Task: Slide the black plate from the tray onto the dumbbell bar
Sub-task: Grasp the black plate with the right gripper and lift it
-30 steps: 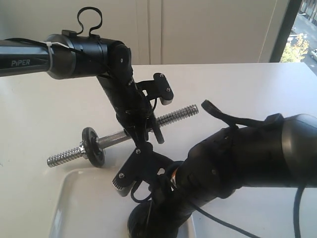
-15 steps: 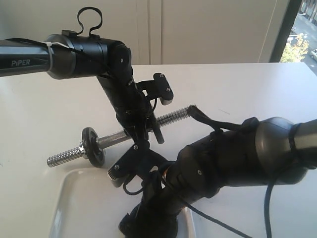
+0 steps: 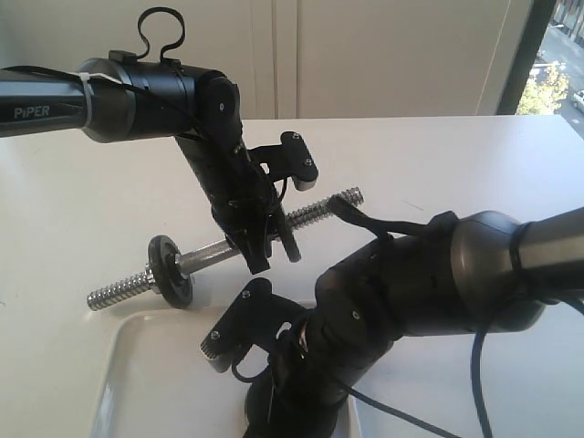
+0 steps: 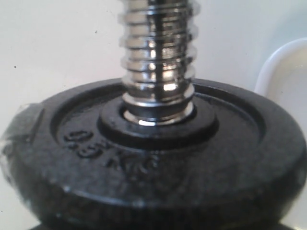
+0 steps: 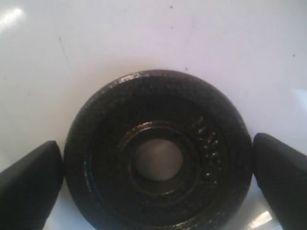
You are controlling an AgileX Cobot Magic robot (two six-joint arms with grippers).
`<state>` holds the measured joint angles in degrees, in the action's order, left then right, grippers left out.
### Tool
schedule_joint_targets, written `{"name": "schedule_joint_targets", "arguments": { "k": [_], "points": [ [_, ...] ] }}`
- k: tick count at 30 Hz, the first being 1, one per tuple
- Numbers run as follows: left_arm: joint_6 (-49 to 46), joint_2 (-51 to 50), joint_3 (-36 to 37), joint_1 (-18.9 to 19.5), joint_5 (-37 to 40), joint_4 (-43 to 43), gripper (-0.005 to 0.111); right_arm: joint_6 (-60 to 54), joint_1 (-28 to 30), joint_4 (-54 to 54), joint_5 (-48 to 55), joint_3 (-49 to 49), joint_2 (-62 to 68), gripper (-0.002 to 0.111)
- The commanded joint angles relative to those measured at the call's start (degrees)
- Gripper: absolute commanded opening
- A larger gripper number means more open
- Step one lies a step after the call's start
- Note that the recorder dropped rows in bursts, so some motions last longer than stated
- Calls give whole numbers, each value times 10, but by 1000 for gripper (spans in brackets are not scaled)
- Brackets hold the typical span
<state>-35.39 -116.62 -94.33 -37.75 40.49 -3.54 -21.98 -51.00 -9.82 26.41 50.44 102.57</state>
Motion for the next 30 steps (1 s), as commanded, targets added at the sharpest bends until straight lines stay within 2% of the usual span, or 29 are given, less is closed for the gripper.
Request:
{"name": "schedule_joint_targets", "arguments": {
  "k": [1,2,7,9,19,25,30],
  "points": [
    [10,33,-11,-1,-6,-32,0,0,1,10,46,-4,10,85],
    [10,33,-11,-1,-6,-32,0,1,1,10,51,-4,10,68],
    [10,33,-11,-1,-6,-28,0,3,1,10,57,-2,10,16],
    [10,33,-11,-1,-6,-28,0,17,1,10,58,2,9,0],
    [10,33,-11,-1,-6,-26,0,28,16,10,79,5,-78,0],
    [10,33,-11,-1,-6,-26,0,28,66,10,85,5,-156,0],
    [10,33,-11,-1,0,-26,0,6,136,10,89,5,-196,0]
  ]
}}
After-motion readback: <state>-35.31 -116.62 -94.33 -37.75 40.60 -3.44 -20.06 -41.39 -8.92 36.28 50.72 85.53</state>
